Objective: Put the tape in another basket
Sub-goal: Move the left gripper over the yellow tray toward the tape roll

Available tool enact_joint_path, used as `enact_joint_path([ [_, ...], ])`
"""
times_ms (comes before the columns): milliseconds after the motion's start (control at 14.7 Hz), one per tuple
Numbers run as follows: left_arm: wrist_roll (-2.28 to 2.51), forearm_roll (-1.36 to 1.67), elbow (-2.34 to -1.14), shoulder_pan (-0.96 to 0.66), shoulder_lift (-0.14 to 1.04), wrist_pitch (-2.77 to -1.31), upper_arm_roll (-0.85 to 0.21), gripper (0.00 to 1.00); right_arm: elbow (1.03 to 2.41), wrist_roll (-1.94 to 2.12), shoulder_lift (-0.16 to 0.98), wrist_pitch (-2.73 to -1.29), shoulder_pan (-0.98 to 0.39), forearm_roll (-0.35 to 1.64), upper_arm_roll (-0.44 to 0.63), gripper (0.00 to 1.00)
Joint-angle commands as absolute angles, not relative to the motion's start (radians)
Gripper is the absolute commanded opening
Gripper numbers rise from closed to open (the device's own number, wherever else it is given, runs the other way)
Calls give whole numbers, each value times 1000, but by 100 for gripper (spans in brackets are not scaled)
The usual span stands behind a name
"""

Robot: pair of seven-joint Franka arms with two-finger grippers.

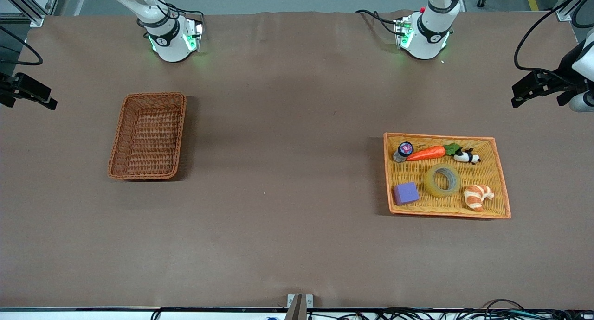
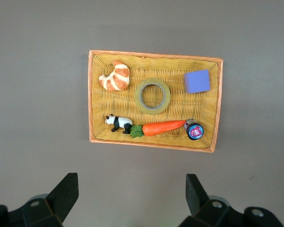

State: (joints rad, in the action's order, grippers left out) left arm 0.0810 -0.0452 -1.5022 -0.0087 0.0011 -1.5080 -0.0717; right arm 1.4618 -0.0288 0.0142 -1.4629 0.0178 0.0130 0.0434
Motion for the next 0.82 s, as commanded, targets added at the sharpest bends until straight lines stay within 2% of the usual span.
enact_joint_path([
  [0, 77, -37, -1497, -9, 0, -1500, -64, 100, 1471, -18, 6, -1466, 29, 20, 37, 100],
  [340, 58, -32, -1494, -9, 35, -1511, -64, 100, 1471, -18, 6, -1466, 29, 20, 37, 100],
  [545, 61, -40, -1425, -17, 115, -1532, -64, 100, 1471, -18, 6, -1466, 31, 20, 37, 100],
  [749, 80, -46, -1425, -17, 216, -1540, -58, 100, 1471, -17, 6, -1466, 31, 21, 37, 100],
])
